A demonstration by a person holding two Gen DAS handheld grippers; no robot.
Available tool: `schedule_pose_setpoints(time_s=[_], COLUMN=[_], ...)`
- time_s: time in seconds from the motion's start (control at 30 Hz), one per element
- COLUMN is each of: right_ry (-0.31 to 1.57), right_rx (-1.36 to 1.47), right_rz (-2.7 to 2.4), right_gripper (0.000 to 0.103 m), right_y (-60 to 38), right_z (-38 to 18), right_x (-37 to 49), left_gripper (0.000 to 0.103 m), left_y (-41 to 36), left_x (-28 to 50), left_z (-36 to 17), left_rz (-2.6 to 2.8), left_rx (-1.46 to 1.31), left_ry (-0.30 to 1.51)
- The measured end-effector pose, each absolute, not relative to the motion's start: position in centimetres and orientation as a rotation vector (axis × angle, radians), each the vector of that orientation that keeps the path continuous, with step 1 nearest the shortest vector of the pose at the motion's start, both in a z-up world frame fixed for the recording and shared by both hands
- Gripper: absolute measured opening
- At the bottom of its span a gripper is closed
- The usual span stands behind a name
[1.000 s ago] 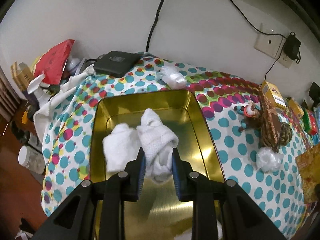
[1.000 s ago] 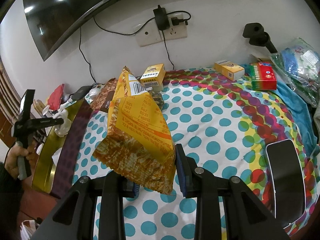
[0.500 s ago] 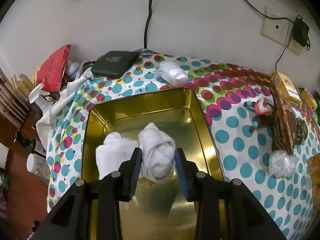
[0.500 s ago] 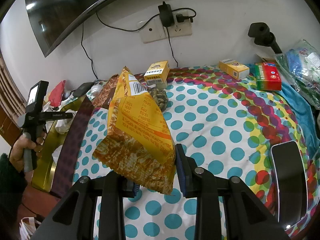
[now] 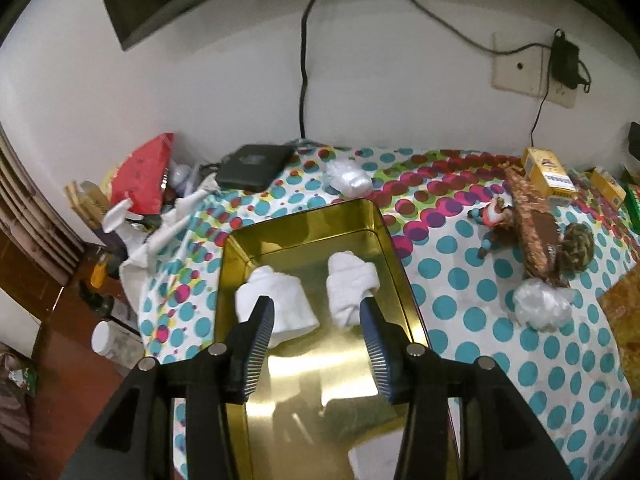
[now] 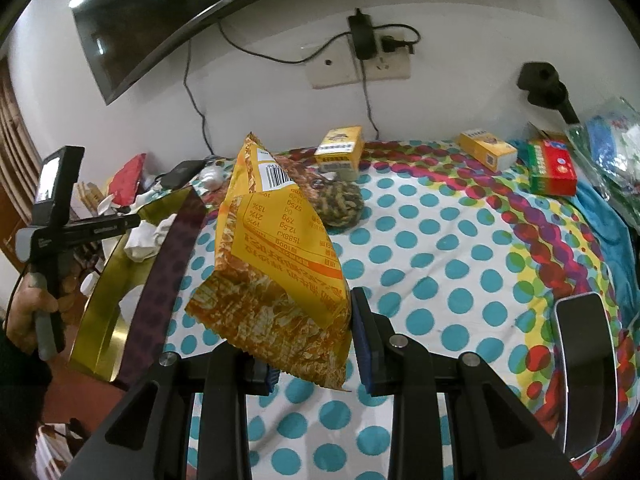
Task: Organize objects
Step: 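Lower the yellow snack bag into the gold tray and open the right tool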
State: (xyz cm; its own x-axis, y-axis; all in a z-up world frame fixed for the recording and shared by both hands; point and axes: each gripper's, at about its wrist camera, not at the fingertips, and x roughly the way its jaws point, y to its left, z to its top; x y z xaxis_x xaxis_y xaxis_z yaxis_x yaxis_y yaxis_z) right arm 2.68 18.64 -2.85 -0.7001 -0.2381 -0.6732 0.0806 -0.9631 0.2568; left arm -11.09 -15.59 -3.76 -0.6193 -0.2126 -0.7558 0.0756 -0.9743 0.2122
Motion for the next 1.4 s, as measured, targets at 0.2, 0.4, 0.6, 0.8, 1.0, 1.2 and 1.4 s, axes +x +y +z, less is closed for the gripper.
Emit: schedule_pose_setpoints(time_s=[0.2, 0.4, 0.6, 0.8, 1.0, 1.2, 1.4], right_ry=[-0.281, -0.191, -0.161, -0.078, -0.020, 0.077, 0.198], right_rx=[1.085, 1.027, 1.001, 0.994, 1.054, 1.083, 1.072], right_rz=[-2.669, -2.604, -2.495, -2.428, -2.396, -2.404, -2.413], right_gripper=[0.028, 0.028, 0.028, 0.028, 0.028, 0.028, 0.029], right_y=[15.5, 11.1, 6.0, 0.5, -4.0, -6.6, -8.7], right_z=[-1.8, -0.1, 1.0, 0.9, -0.8, -2.5, -2.6], right_x=[2.3, 1.9, 0.6, -1.0, -3.5, -4.7, -4.8], left_gripper=[0.046, 0.046, 0.051, 0.052, 0.052, 0.052, 0.052], left_y=[-16.2, -19.3, -23.7, -26.8, -28.8, -29.9, -30.4], left_x=[-6.8, -0.9, 4.4, 7.5, 9.0, 9.2, 9.0], left_z=[-2.1, -0.5, 0.1, -0.3, -1.4, -2.0, -2.9], left_rz=[-2.707, -2.685, -2.625, -2.574, -2.549, -2.535, -2.525], left_rx=[1.254, 1.153, 1.099, 1.081, 1.118, 1.127, 1.169], left_ry=[-0.134, -0.060, 0.067, 0.161, 0.260, 0.271, 0.312])
